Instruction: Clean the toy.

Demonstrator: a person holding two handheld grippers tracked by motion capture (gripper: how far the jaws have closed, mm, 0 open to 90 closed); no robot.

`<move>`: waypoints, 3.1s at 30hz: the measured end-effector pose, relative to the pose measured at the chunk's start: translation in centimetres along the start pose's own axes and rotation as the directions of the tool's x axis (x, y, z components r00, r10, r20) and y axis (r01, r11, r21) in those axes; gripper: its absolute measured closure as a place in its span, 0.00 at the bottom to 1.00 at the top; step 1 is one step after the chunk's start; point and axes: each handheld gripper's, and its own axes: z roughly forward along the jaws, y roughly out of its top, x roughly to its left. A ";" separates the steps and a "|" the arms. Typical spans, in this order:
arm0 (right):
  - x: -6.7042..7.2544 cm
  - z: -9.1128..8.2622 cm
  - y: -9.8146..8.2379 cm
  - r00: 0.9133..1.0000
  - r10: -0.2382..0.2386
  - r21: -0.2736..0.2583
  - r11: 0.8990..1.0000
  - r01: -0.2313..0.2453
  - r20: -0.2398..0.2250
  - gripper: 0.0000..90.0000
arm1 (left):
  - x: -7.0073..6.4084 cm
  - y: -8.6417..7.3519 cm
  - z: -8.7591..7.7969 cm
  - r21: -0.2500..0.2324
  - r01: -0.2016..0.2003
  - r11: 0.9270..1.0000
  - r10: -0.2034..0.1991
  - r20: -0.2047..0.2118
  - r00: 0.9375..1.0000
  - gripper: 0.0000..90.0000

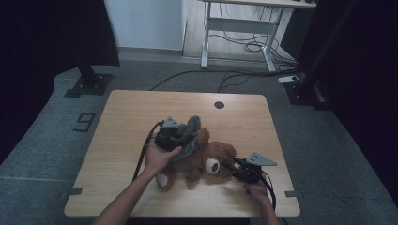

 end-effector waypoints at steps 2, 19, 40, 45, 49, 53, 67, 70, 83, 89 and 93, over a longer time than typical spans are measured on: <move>0.0 0.0 0.0 1.000 -0.002 0.002 1.000 0.002 -0.001 0.72 | -1.1 0.3 1.0 0.013 -0.032 0.999 0.032 -0.004 0.999 0.85; 0.1 0.0 0.0 1.000 -0.012 0.002 1.000 0.012 -0.003 0.72 | 2.8 -2.3 0.1 0.042 0.034 0.999 -0.031 -0.078 0.997 0.85; 0.0 -0.1 0.0 1.000 0.001 0.002 1.000 -0.001 -0.004 0.71 | 7.3 -2.9 -4.5 0.015 0.108 0.994 -0.104 -0.164 0.981 0.85; 0.0 -0.1 0.0 1.000 -0.001 0.004 1.000 0.001 -0.003 0.71 | 4.5 -0.6 -2.6 0.015 0.062 0.998 -0.061 -0.085 0.995 0.85; 0.0 -0.1 0.0 1.000 -0.006 0.004 1.000 0.006 -0.005 0.71 | 2.8 1.3 -0.5 0.045 0.024 0.999 -0.021 -0.063 0.998 0.85; 0.0 -0.2 0.0 1.000 -0.010 0.005 1.000 0.010 -0.005 0.71 | 2.4 1.7 1.5 0.083 0.056 0.995 -0.057 0.009 0.998 0.85; 0.8 -1.0 0.9 1.000 -0.018 0.034 0.999 0.018 -0.013 0.29 | 2.9 -2.0 1.7 0.073 0.090 0.993 -0.094 0.043 0.995 0.86; 1.2 -1.8 2.0 1.000 -0.007 0.028 1.000 0.007 -0.004 0.20 | 2.8 -2.4 1.3 0.062 0.086 0.994 -0.089 0.046 0.995 0.86; 1.7 2.1 8.2 1.000 -0.009 0.192 0.981 0.006 0.014 0.11 | 0.8 -5.7 -1.3 -0.026 0.056 0.998 -0.053 0.077 0.996 0.86; 2.6 3.6 4.7 0.995 0.083 0.288 0.956 -0.061 -0.063 0.03 | 0.1 -6.5 -1.9 -0.030 0.031 0.999 -0.028 0.086 0.996 0.86; 2.9 3.0 3.7 0.994 0.098 0.275 0.958 -0.080 -0.053 0.11 | -0.2 -6.6 -2.0 -0.034 0.030 0.999 -0.026 0.095 0.995 0.86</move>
